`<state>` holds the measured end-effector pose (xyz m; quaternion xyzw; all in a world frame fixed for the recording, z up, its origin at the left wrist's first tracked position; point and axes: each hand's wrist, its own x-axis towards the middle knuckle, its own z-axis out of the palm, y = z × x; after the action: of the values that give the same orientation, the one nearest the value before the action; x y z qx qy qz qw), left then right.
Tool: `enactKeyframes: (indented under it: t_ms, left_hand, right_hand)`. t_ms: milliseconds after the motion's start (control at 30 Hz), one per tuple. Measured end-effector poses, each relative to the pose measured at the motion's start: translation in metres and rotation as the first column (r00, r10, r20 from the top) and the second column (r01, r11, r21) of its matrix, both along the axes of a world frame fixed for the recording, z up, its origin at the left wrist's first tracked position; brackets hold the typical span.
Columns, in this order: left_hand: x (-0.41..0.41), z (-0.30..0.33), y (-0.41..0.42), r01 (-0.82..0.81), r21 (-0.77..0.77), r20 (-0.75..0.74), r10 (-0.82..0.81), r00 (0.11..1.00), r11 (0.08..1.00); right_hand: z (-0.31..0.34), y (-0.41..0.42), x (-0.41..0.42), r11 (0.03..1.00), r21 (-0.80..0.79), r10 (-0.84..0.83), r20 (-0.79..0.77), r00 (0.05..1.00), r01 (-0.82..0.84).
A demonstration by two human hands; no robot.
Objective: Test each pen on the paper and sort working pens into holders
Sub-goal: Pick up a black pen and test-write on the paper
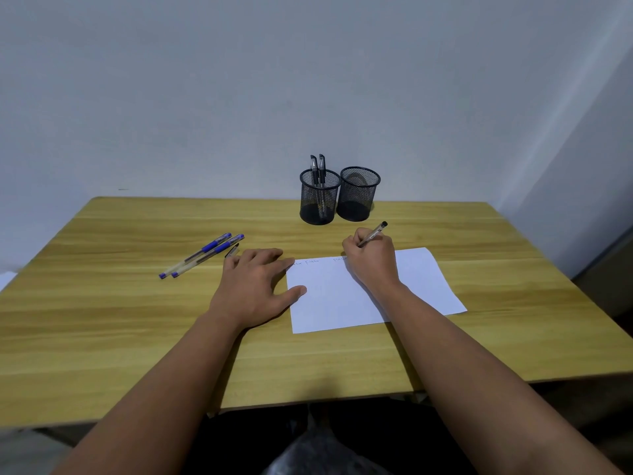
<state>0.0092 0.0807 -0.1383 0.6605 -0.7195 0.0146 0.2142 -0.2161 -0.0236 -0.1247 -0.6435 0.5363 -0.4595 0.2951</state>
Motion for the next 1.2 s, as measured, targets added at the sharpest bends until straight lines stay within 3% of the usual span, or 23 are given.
enactKeyframes:
  t_ms: [233, 433, 733, 900, 1033, 1133, 1200]
  left_hand:
    - [0.0, 0.0, -0.001, -0.002, 0.002, -0.003, 0.002, 1.0, 1.0]
    - [-0.001, 0.001, 0.001, 0.002, 0.006, -0.01, -0.002, 1.0, 1.0]
    - [0.0, 0.0, 0.001, 0.003, 0.015, 0.012, -0.003, 1.0, 1.0]
    - [-0.001, 0.002, 0.003, 0.002, 0.019, 0.032, -0.003, 0.999, 1.0]
    - [-0.001, 0.009, 0.011, -0.02, -0.128, 0.057, 0.028, 0.998, 0.992]
    - [0.012, 0.015, 0.013, -0.103, -0.232, -0.026, 0.1, 0.995, 0.967]
    - [0.026, 0.016, 0.013, -0.165, -0.214, -0.091, 0.148, 0.985, 0.963]
  right_hand:
    - [0.002, 0.002, 0.001, 0.999, 0.033, -0.01, 0.046, 0.999, 0.009]
    - [0.012, -0.004, -0.006, 0.987, 0.134, -0.126, 0.269, 0.955, 0.092]
    - [0.005, -0.01, -0.002, 0.984, 0.169, -0.108, 0.32, 0.941, 0.055]
    - [0.007, -0.007, -0.002, 0.978, 0.2, 0.006, 0.287, 0.958, -0.066]
    - [0.022, 0.001, -0.007, 0.966, 0.238, 0.024, 0.306, 0.952, -0.101]
    - [0.035, 0.003, -0.008, 0.986, 0.162, -0.007, 0.323, 0.946, -0.048]
    - [0.042, 0.007, -0.008, 0.995, 0.097, -0.002, 0.311, 0.95, -0.029]
